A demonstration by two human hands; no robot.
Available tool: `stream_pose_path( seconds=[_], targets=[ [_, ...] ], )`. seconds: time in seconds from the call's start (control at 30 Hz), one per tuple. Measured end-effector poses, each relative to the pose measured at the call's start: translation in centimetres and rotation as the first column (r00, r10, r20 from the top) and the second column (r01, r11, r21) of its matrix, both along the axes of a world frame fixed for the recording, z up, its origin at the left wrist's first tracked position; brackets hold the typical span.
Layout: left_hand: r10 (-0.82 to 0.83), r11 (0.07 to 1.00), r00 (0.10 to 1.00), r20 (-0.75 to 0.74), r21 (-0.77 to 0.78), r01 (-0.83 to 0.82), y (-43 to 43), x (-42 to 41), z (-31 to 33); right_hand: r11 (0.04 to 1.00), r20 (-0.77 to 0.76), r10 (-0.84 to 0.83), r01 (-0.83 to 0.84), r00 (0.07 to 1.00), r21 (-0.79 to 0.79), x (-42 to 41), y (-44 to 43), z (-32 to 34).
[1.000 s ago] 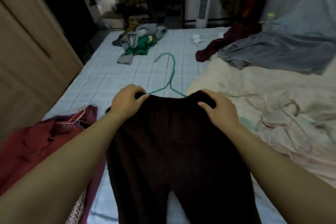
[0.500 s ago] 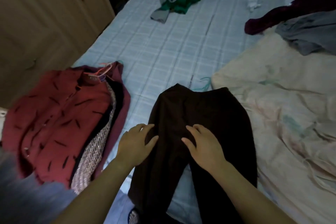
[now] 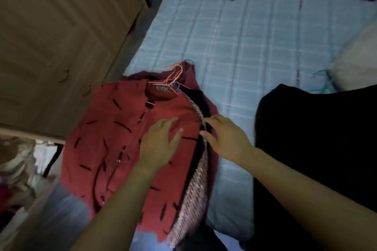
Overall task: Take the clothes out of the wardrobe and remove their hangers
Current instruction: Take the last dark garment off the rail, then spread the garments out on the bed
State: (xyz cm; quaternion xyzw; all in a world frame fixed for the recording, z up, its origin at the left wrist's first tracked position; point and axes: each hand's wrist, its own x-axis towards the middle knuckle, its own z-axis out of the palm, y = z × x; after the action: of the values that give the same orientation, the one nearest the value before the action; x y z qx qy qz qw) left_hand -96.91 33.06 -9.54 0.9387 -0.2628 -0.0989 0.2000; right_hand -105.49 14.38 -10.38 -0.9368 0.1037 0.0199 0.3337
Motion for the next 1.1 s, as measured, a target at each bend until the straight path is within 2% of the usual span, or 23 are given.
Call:
stream_pose_path(
  seconds=[0.13,0.27,0.47,0.57,0.63,0.77,0.9,1.1],
  targets=[
    [-0.077,0.991,0.997,0.019,0.113,0.075,5.7,11.9,-2.4,0.994,-0.118,-0.11,0.112,0.987,0.008,9.0,3.6,-4.7],
    [-0.123,0.975,0.992,-0.023,0.185,0.125,8.1,22.0,-5.4,0.972,-0.19,-0.236,0.229,0.953,-0.063,15.7,4.9,-8.7],
    [-0.221,0.96,0.975,0.005,0.176,0.217,5.4,30.0,-10.4,0.928,-0.276,-0.359,0.373,0.892,0.0,18.4,5.6,-12.0],
    [-0.15,0.962,0.988,-0.041,0.226,0.155,5.0,32.5,-13.3,0.888,-0.246,-0.441,0.459,0.863,0.02,18.7,6.0,-12.5],
    [-0.128,0.962,0.989,-0.073,0.235,0.142,5.2,33.4,-14.3,0.862,-0.236,-0.481,0.504,0.844,0.045,18.8,6.4,-12.4],
    [-0.218,0.958,0.976,0.031,0.197,0.208,5.7,32.7,-13.6,0.85,-0.157,-0.505,0.521,0.849,0.083,18.6,7.1,-11.6],
    [-0.229,0.973,0.97,0.082,0.054,0.226,7.0,30.2,-9.8,0.833,-0.076,-0.523,0.528,0.849,0.168,17.1,7.6,-8.9],
    [-0.193,0.978,0.981,0.022,-0.083,0.194,9.5,23.9,-2.1,0.81,0.07,-0.549,0.51,0.833,0.289,10.2,9.2,-3.2]
  ],
)
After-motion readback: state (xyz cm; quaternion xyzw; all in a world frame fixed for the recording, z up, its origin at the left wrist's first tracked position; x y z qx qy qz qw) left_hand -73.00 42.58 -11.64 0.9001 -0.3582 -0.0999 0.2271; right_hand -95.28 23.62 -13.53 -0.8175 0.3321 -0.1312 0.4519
